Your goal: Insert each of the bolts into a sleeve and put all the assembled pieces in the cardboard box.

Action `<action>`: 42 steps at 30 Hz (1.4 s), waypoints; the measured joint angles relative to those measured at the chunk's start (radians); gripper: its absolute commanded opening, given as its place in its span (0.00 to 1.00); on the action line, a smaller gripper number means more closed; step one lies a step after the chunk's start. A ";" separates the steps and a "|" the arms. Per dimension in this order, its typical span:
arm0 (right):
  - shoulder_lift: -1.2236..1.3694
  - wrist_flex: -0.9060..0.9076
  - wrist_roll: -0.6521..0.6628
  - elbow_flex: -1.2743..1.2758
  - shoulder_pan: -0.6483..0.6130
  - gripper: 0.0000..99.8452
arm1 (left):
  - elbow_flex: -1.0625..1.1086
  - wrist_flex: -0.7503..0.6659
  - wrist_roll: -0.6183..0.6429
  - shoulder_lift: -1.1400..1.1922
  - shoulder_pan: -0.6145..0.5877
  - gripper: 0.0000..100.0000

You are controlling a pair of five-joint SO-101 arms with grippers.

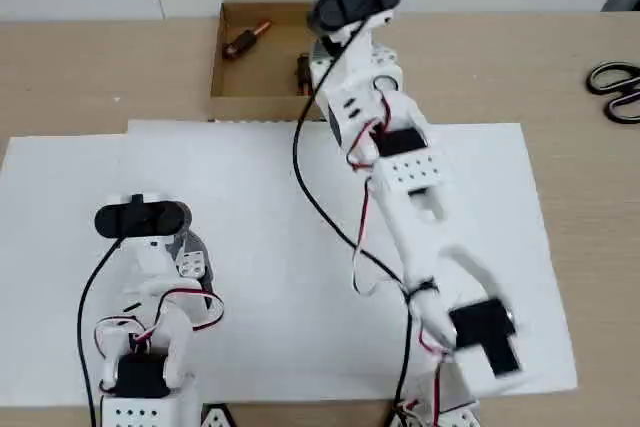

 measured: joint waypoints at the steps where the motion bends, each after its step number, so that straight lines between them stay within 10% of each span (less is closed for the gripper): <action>1: 0.054 -0.005 0.000 -0.057 0.000 0.00 | 0.000 0.000 0.000 0.000 0.000 0.01; 22: 0.885 -0.011 0.000 -0.970 -0.069 0.01 | 0.000 0.000 0.000 0.000 0.000 0.01; 29: 0.890 0.006 0.000 -0.985 -0.068 0.22 | 0.000 0.000 0.000 0.000 0.000 0.01; 42: 0.888 0.106 0.006 -1.143 -0.068 0.00 | 0.000 0.000 0.000 0.000 0.000 0.01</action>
